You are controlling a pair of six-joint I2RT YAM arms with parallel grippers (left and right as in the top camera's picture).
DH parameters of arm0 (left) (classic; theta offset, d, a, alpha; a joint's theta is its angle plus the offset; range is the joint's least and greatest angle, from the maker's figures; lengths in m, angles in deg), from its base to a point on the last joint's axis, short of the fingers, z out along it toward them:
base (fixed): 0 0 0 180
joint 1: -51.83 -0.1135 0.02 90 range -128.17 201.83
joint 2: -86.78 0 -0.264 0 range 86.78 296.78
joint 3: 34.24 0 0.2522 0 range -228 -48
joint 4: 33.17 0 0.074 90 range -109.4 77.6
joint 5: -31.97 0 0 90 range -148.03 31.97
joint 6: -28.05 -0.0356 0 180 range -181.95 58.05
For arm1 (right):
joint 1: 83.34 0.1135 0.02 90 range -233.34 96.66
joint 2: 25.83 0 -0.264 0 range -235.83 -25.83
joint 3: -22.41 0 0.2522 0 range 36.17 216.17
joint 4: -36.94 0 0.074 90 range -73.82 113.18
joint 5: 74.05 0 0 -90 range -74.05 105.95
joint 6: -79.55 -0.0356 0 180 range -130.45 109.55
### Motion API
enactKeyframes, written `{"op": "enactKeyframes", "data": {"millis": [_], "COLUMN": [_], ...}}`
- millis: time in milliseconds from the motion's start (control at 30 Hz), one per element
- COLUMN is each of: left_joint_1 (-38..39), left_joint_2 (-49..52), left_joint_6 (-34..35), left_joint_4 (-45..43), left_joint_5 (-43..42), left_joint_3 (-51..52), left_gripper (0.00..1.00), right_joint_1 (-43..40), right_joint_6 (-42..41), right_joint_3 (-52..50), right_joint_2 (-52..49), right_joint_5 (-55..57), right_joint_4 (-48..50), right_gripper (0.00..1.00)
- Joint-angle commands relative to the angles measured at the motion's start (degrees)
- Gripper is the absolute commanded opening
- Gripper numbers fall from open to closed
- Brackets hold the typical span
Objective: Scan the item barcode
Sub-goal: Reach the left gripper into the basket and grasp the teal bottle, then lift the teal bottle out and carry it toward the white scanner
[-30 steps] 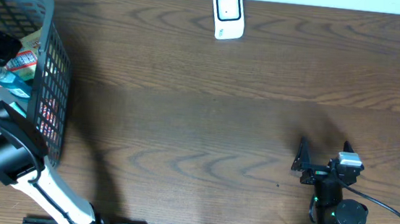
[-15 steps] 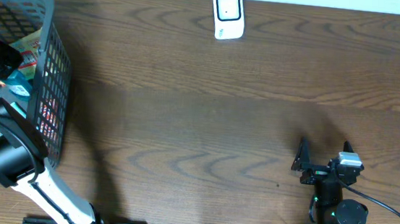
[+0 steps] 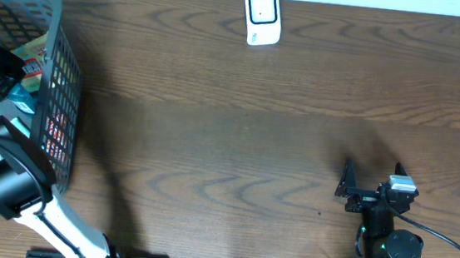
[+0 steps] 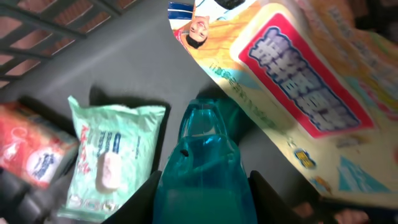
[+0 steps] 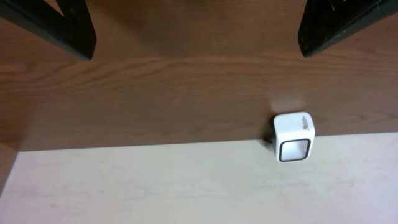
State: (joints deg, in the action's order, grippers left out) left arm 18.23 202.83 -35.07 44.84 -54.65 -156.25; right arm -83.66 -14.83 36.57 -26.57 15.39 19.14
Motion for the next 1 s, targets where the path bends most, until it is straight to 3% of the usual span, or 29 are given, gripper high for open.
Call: {"op": "enactKeyframes", "data": {"millis": [0,267,500,667,867,967], "left_joint_1": [0.0,0.0,1.7,11.1,28.7,36.8], "left_joint_2": [-10.4,-29.2,-42.3,-47.1,-46.4,-43.9], "left_joint_6": [-0.9,1.0,5.9,7.8,7.8,9.0], "left_joint_4": [-0.5,-1.4,-3.8,-3.6,-1.3,-1.4], "left_joint_5": [0.0,-1.4,-20.9,-27.2,-26.1,-21.6], "left_joint_3": [-1.6,-1.6,-1.6,-1.6,0.4,2.5], "left_gripper": [0.22,0.22,0.22,0.22,0.22,0.22], "right_joint_1": [-0.5,-0.5,-0.4,-0.5,-0.4,-0.5], "right_joint_6": [-0.7,-0.7,-0.7,-0.7,-0.7,-0.7], "right_joint_3": [-0.1,-0.1,-0.1,-0.1,-0.1,-0.1], "right_joint_2": [0.2,0.2,0.2,0.2,0.2,0.2], "right_joint_5": [0.2,0.2,0.2,0.2,0.2,0.2], "right_joint_4": [-0.2,-0.2,-0.3,-0.2,-0.3,-0.3], "right_gripper": [0.99,0.99,0.99,0.99,0.99,0.99]}}
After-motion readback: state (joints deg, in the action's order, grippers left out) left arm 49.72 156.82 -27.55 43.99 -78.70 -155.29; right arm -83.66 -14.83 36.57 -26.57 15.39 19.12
